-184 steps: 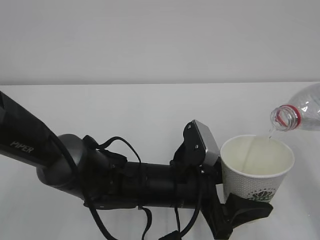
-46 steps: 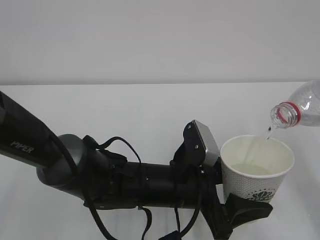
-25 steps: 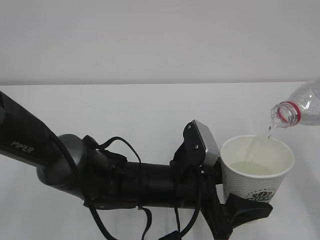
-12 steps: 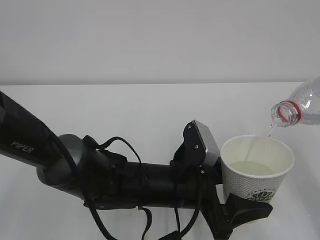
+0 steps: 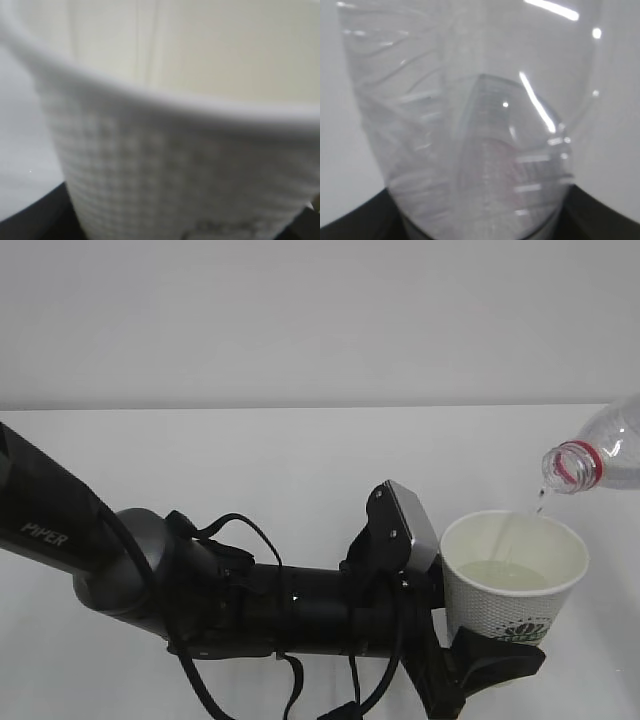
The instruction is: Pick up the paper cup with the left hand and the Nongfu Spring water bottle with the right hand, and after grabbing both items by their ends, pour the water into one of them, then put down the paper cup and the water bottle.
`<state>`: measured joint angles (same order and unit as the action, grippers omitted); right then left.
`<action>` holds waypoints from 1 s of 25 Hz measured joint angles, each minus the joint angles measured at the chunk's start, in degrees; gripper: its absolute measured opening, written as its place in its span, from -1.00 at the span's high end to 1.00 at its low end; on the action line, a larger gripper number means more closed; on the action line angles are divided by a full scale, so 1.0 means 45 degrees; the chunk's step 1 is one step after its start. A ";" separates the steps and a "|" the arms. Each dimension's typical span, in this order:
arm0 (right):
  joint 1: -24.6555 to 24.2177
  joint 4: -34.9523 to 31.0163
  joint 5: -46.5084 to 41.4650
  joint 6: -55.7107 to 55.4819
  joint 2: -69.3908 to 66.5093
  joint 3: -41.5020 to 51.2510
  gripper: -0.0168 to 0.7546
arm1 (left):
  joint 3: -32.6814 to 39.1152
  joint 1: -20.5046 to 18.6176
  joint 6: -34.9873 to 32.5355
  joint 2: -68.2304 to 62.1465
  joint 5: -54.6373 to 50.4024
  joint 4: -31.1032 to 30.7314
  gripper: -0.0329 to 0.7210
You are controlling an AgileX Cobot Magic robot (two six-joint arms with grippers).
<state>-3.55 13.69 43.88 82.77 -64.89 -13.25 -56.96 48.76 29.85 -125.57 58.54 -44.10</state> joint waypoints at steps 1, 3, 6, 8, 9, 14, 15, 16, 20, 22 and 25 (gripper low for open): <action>0.0000 0.0000 0.0000 0.0000 0.0000 0.0000 -0.16 | 0.0000 0.0000 0.0000 0.0000 0.0000 0.0000 -0.53; 0.0000 0.0000 0.0000 0.0000 0.0000 0.0000 -0.16 | 0.0000 0.0000 0.0000 0.0000 0.0000 0.0000 -0.53; 0.0000 0.0000 0.0000 0.0000 0.0000 0.0000 -0.16 | 0.0000 0.0000 0.0000 0.0000 0.0000 0.0000 -0.53; 0.0000 0.0000 0.0000 0.0021 0.0000 0.0000 -0.16 | 0.0000 0.0000 0.0000 0.0000 0.0000 0.0000 -0.53; 0.0000 0.0000 0.0000 0.0050 0.0000 0.0000 -0.16 | 0.0000 0.0000 0.0000 0.0000 0.0000 0.0000 -0.53; 0.0000 0.0000 0.0000 0.0059 0.0000 0.0000 -0.16 | 0.0000 0.0000 0.0000 0.0000 0.0000 0.0000 -0.53; 0.0000 0.0000 0.0000 0.0079 0.0000 0.0000 -0.16 | 0.0000 0.0000 0.0000 0.0000 0.0000 0.0000 -0.53; 0.0000 0.0000 0.0000 0.0079 0.0000 0.0000 -0.16 | 0.0000 0.0000 0.0000 0.0000 0.0000 0.0000 -0.53; 0.0000 0.0000 0.0000 0.0079 0.0000 0.0000 -0.16 | 0.0000 0.0000 0.0000 0.0000 0.0000 0.0000 -0.53; 0.0000 0.0000 0.0000 0.0079 0.0000 0.0000 -0.16 | 0.0000 0.0000 0.0000 0.0000 0.0000 0.0000 -0.53; 0.0000 0.0000 0.0000 0.0079 0.0000 0.0000 -0.16 | 0.0000 0.0000 0.0000 0.0000 0.0000 0.0000 -0.53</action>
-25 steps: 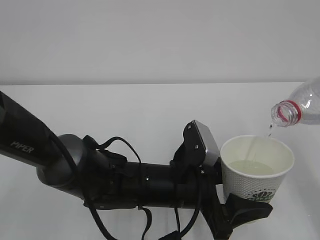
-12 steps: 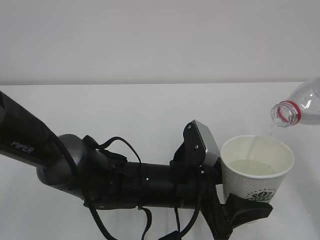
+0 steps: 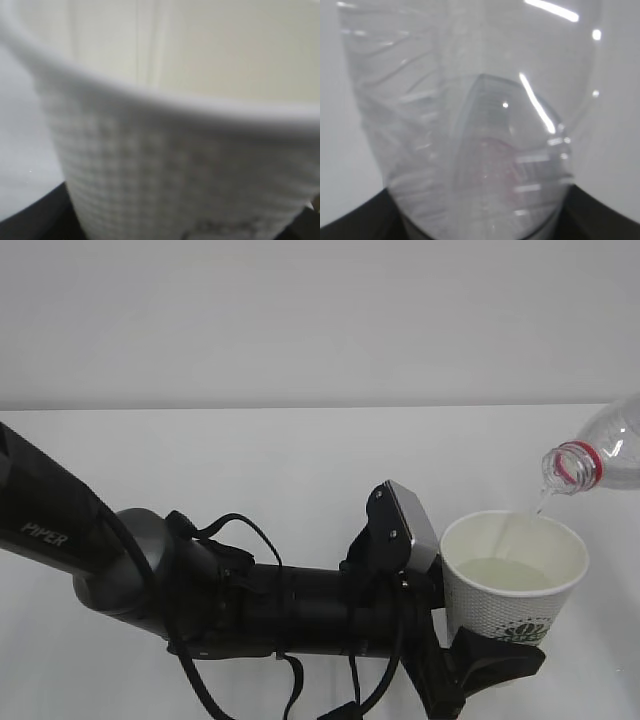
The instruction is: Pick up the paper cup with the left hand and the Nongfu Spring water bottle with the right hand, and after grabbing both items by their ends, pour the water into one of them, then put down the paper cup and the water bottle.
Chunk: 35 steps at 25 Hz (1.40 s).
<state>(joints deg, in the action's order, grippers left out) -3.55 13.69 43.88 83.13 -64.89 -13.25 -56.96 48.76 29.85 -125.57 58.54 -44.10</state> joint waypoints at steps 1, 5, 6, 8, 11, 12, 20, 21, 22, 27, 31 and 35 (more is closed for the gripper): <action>0.0000 0.0000 0.0000 0.0000 0.0000 0.0000 -0.16 | 0.0000 0.0000 0.0000 0.0000 0.0000 0.0000 -0.53; 0.0000 0.0000 0.0019 0.0008 0.0000 0.0000 -0.16 | 0.0000 0.0000 0.0000 0.0000 0.0000 0.0000 -0.53; 0.0000 0.0000 0.0019 0.0008 0.0000 0.0000 -0.16 | 0.0000 0.0000 0.0000 0.0000 0.0000 0.0000 -0.53; 0.0000 0.0000 0.0019 0.0028 0.0000 0.0000 -0.16 | 0.0000 0.0000 0.0000 0.0000 0.0000 0.0000 -0.53; 0.0000 0.0000 0.0019 0.0028 0.0000 0.0000 -0.16 | 0.0000 0.0000 0.0000 0.0000 0.0000 0.0000 -0.53; 0.0000 0.0000 0.0019 0.0028 0.0000 0.0000 -0.16 | 0.0000 0.0000 0.0000 0.0000 0.0000 0.0000 -0.53; 0.0000 -0.0024 0.0050 0.0054 0.0000 0.0000 -0.16 | 0.0000 0.0000 0.0000 0.0000 0.0000 0.0000 -0.53; 0.0000 -0.0024 0.0048 0.0054 0.0000 0.0000 -0.16 | 0.0000 0.0000 0.0000 0.0000 0.0000 0.0000 -0.53; 0.0000 -0.0024 0.0048 0.0054 0.0000 0.0000 -0.16 | 0.0000 0.0000 0.0000 0.0000 0.0000 0.0000 -0.53; 0.0000 -0.0024 0.0048 0.0054 0.0000 0.0000 -0.16 | 0.0000 0.0000 0.0000 0.0000 0.0000 0.0000 -0.53; 0.0000 -0.0024 0.0048 0.0054 0.0000 0.0000 -0.16 | 0.0000 0.0000 0.0000 0.0000 0.0000 0.0000 -0.53; 0.0000 -0.0024 0.0077 0.0054 0.0000 0.0000 -0.16 | 0.0000 0.0000 0.0000 0.0000 0.0000 0.0000 -0.53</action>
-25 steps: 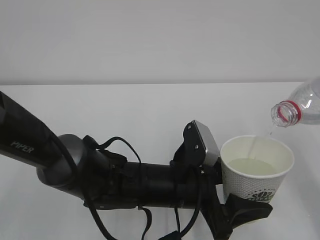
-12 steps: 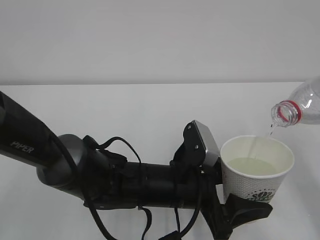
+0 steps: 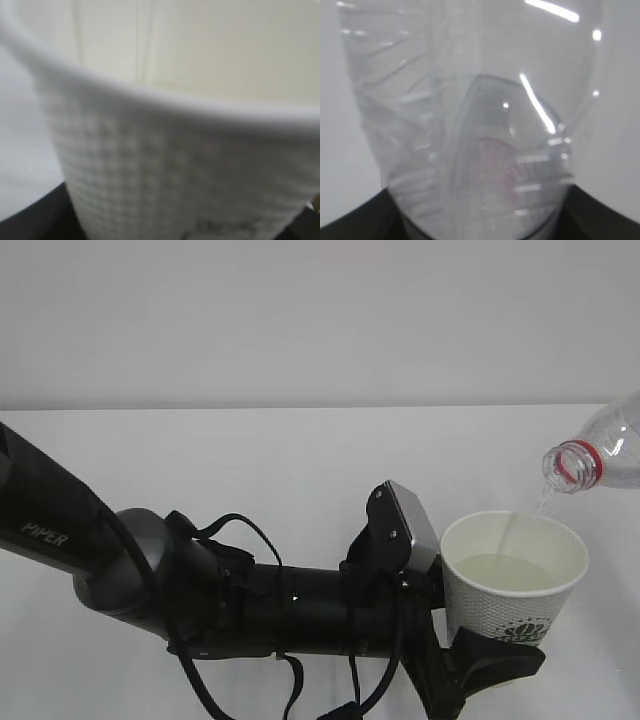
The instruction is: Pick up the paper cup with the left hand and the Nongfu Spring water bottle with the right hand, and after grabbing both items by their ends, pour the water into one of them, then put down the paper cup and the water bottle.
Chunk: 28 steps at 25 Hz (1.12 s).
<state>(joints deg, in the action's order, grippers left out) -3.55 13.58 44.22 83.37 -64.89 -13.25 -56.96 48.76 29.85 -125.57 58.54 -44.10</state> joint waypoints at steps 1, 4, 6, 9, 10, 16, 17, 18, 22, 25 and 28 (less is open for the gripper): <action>0.0000 0.0000 0.0000 0.0000 0.0000 0.0000 -0.16 | 0.0000 0.0000 0.0000 0.0000 0.0000 0.0000 -0.53; 0.0000 0.0000 0.0000 -0.0163 0.0000 0.0000 -0.16 | 0.0000 0.0000 0.0000 0.0000 0.0000 0.0000 -0.53; 0.0000 0.0000 0.0000 -0.0321 0.0000 0.0000 -0.16 | 0.0000 0.0000 0.0000 0.0000 0.0000 0.0000 -0.53; 0.0000 0.0000 0.0000 -0.0803 0.0000 0.0000 -0.16 | 0.0000 0.0000 0.0000 0.0000 0.0000 0.0000 -0.53; 0.0000 0.0000 0.0000 -0.1016 0.0000 0.0000 -0.16 | 0.0000 0.0000 0.0000 0.0000 0.0000 0.0000 -0.53; 0.0000 0.0000 0.0006 -0.2311 0.0000 0.0000 -0.16 | 0.0000 0.0000 0.0000 0.0000 0.0000 0.0400 -0.53; 0.0000 0.0000 0.0006 -0.2577 0.0000 0.0000 -0.16 | 0.0000 0.0000 0.0000 0.0000 0.0000 0.0433 -0.53; 0.0000 0.0000 0.0006 -0.2815 0.0000 0.0000 -0.16 | 0.0000 0.0000 0.0000 0.0000 0.0000 0.0442 -0.53; 0.0000 0.0000 0.0063 -0.3594 0.0000 0.0000 -0.16 | 0.0000 0.0000 0.0000 0.0000 0.0000 0.0442 -0.53; 0.0000 0.0000 0.0521 -0.4363 0.0000 0.0000 -0.16 | 0.0000 0.0000 0.0000 0.0000 0.0000 0.0442 -0.53; 0.0000 0.0000 0.1159 -0.5507 0.0000 0.0000 -0.16 | 0.0000 0.0000 0.0000 0.0000 0.0000 0.0442 -0.53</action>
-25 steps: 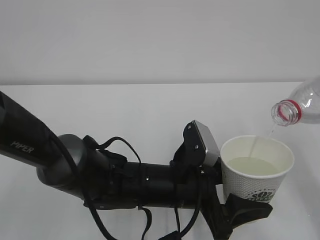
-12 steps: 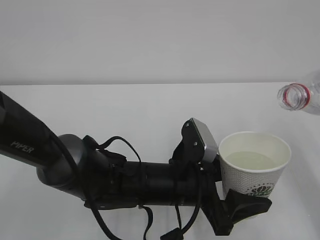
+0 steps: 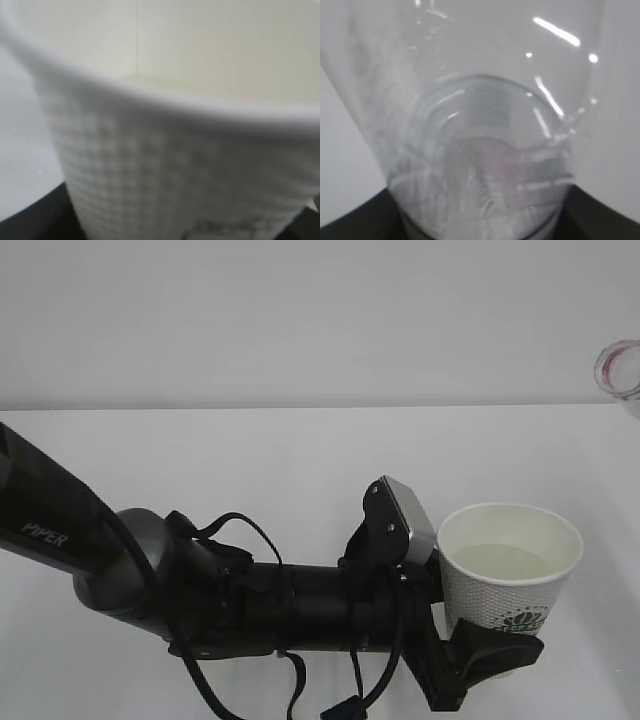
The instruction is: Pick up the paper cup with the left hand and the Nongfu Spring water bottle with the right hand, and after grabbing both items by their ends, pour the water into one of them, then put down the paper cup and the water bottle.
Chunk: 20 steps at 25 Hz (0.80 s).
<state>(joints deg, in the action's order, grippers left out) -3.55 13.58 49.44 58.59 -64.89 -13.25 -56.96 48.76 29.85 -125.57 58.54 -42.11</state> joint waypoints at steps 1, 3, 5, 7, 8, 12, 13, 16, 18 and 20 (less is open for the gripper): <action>0.0000 0.0000 0.0147 -0.0279 0.0000 0.0000 -0.16 | 0.0000 0.0000 0.0000 0.0000 0.0000 0.0000 -0.53; 0.0000 0.0000 0.0351 -0.0603 0.0000 0.0000 -0.16 | 0.0000 0.0000 0.0000 0.0000 0.0000 0.0000 -0.53; 0.0000 0.0000 0.0379 -0.0685 0.0000 0.0000 -0.16 | 0.0000 0.0000 0.0000 0.0000 0.0000 0.0000 -0.53; 0.0000 0.0000 0.0398 -0.0918 0.0000 0.0000 -0.16 | 0.0000 0.0000 0.0000 0.0000 0.0000 0.0000 -0.53; 0.0000 0.0000 0.0426 -0.1159 0.0000 0.0000 -0.16 | 0.0000 0.0000 0.0000 0.0000 0.0000 0.0000 -0.53; 0.0000 0.0000 0.0426 -0.2539 0.0000 0.0000 -0.16 | 0.0000 0.0000 0.0000 0.0000 0.0000 0.0000 -0.53; 0.0000 0.0000 0.0449 -0.2851 0.0000 0.0000 -0.16 | 0.0000 0.0000 0.0000 0.0000 0.0000 0.0000 -0.53; 0.0000 0.0000 0.0449 -0.3493 0.0000 0.0000 -0.16 | 0.0000 0.0000 0.0000 0.0000 0.0000 0.0000 -0.53; 0.0000 0.0000 0.0449 -0.3877 0.0000 0.0000 -0.16 | 0.0000 0.0000 0.0000 0.0000 0.0000 0.0000 -0.53; 0.0000 0.0000 0.0449 -0.4282 0.0000 0.0000 -0.16 | 0.0000 0.0000 0.0000 0.0000 0.0000 0.0000 -0.53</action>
<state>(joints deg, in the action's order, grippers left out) -3.55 13.58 51.46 39.32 -64.89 -13.25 -56.96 48.76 29.85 -125.57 58.54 -42.11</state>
